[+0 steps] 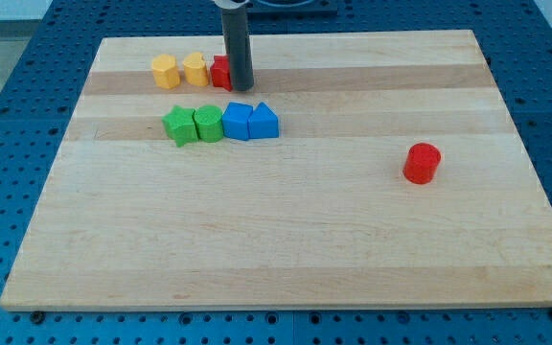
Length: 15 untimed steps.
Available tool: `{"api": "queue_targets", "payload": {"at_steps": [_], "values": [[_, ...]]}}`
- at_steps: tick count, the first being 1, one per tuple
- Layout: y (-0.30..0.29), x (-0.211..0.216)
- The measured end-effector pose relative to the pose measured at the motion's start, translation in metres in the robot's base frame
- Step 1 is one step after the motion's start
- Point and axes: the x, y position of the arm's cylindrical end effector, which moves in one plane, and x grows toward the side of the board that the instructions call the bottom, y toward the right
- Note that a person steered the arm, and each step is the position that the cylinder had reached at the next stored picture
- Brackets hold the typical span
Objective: Slide the red circle vertical to the red star
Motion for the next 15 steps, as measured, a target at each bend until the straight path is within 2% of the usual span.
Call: {"api": "queue_targets", "payload": {"at_steps": [2, 5, 6, 7, 8, 9, 13, 14, 15], "values": [[0.045, 0.0], [0.26, 0.067], [0.299, 0.14], [0.291, 0.255], [0.242, 0.289], [0.221, 0.276], [0.217, 0.114], [0.214, 0.09], [0.214, 0.085]]}}
